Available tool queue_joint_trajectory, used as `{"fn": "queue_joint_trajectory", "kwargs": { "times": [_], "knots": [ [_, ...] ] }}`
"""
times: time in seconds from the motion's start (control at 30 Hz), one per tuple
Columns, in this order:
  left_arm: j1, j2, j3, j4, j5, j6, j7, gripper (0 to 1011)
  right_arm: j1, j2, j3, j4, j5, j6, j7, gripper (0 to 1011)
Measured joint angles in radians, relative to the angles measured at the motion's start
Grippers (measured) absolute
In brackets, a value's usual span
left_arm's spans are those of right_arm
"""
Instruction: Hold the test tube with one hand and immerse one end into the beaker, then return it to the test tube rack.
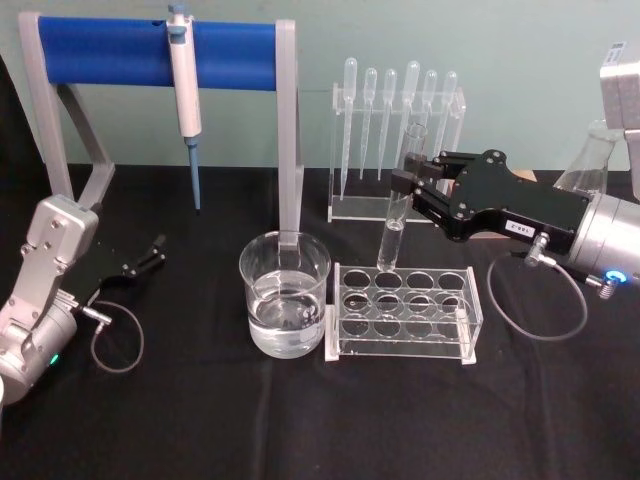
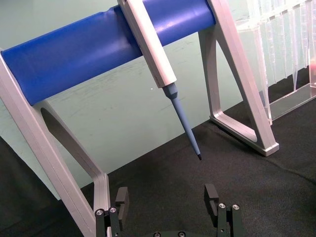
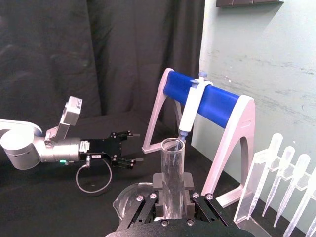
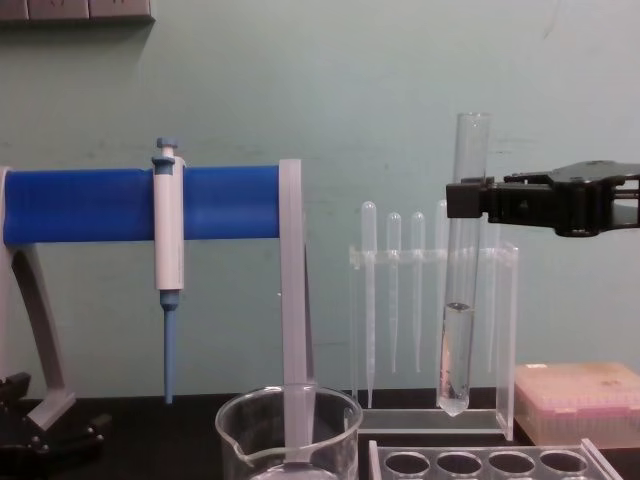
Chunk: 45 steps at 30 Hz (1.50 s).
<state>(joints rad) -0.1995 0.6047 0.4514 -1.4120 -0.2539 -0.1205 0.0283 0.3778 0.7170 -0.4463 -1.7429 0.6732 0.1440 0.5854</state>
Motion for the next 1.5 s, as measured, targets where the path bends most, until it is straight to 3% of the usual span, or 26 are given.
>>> {"fn": "queue_joint_trajectory", "kwargs": {
  "times": [1.07,1.5],
  "knots": [
    [0.000,0.000,0.000,0.000,0.000,0.000,0.000,1000,0.011,-0.005,-0.004,-0.009,0.000,0.008,-0.003,221],
    [0.000,0.000,0.000,0.000,0.000,0.000,0.000,1000,0.099,-0.070,-0.069,-0.040,-0.002,0.069,-0.024,222]
  ]
}}
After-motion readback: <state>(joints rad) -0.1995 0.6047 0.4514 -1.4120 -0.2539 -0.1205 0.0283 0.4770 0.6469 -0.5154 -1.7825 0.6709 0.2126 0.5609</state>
